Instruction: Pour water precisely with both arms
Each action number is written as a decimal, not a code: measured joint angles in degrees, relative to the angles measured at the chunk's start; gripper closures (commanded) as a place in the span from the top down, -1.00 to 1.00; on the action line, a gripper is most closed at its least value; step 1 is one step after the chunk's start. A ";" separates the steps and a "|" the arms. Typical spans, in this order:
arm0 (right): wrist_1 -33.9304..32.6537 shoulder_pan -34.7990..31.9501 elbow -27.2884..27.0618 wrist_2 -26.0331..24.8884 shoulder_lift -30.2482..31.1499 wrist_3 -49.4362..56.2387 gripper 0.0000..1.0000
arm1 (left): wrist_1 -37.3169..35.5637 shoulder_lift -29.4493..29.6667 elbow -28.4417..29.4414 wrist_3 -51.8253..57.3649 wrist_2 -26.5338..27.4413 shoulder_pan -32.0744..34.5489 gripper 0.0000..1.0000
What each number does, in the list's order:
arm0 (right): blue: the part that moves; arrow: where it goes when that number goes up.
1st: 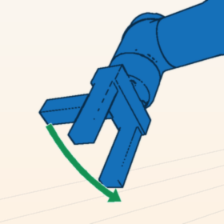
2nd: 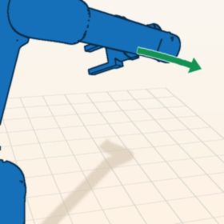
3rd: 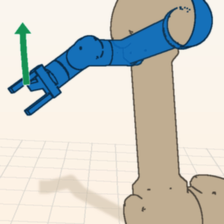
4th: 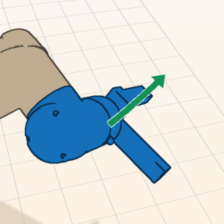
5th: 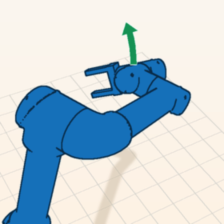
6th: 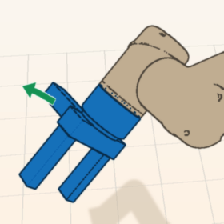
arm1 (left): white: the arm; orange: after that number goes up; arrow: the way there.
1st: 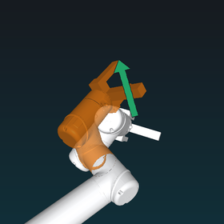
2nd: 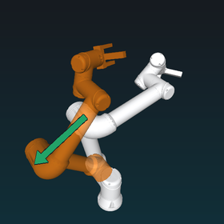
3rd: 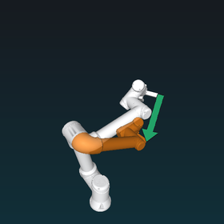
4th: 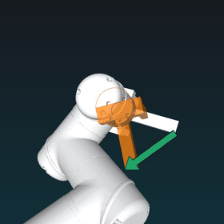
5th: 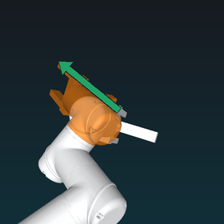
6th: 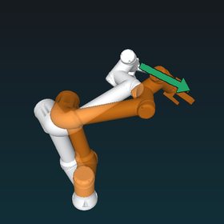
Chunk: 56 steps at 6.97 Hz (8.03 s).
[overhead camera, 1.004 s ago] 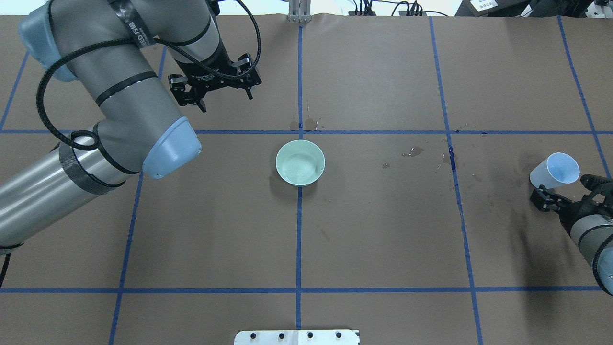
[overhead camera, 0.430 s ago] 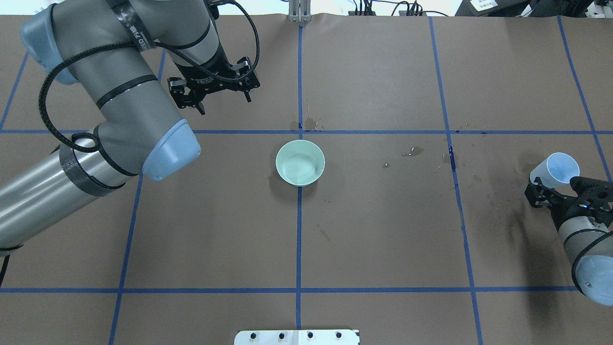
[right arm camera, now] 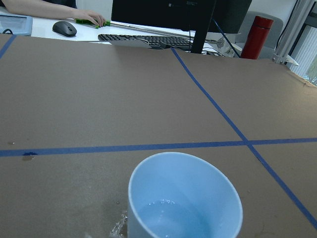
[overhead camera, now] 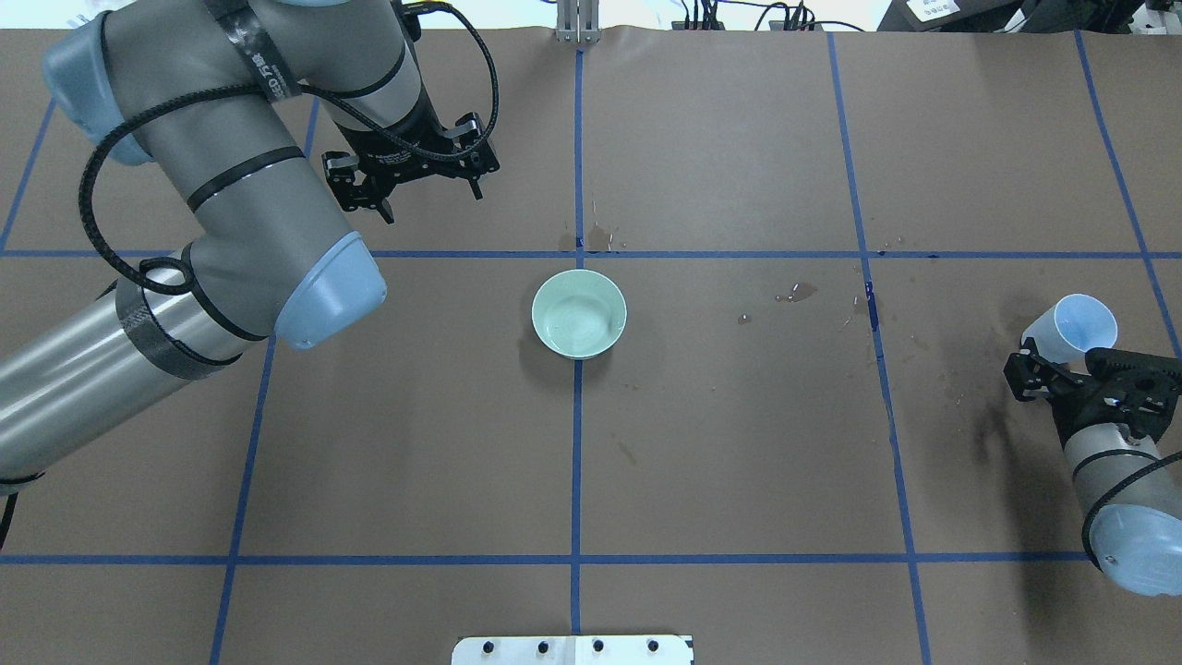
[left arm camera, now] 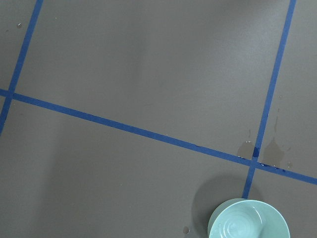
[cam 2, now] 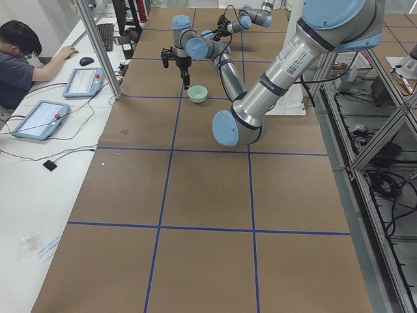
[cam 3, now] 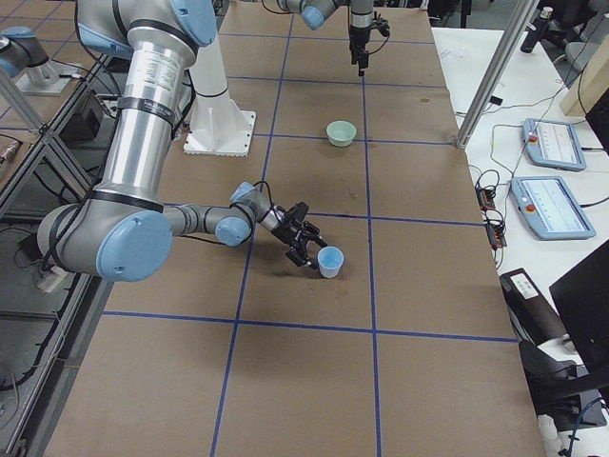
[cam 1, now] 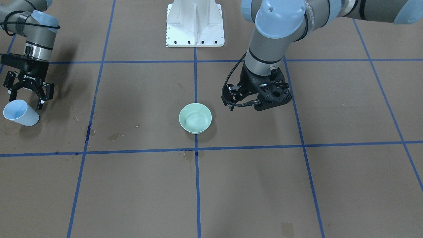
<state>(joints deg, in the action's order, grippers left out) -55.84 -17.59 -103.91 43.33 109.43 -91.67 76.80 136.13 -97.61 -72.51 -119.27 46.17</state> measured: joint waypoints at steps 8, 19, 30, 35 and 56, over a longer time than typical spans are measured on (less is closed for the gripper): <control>0.46 0.32 6.42 -2.29 -3.75 0.00 0.99 | 0.01 0.00 0.06 0.00 0.00 -0.12 1.00; 0.40 -2.37 7.32 -1.76 -5.17 0.38 -1.00 | 0.01 -0.07 0.05 0.00 0.00 -0.19 1.00; 21.49 -5.26 6.42 -2.51 -6.11 12.75 -1.00 | 0.01 -0.34 0.21 0.00 -0.08 -0.30 1.00; 42.67 -5.09 6.86 2.21 -12.63 46.62 -1.00 | 0.04 -0.99 -0.05 0.30 -0.13 -0.07 1.00; -25.43 -9.34 -1.52 49.18 -50.51 77.12 -1.00 | -0.43 -16.47 -10.76 24.22 -0.70 10.66 1.00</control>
<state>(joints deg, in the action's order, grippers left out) -81.27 -26.92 -105.43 92.51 58.92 -14.55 76.37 119.66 -108.37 -48.29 -119.97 56.83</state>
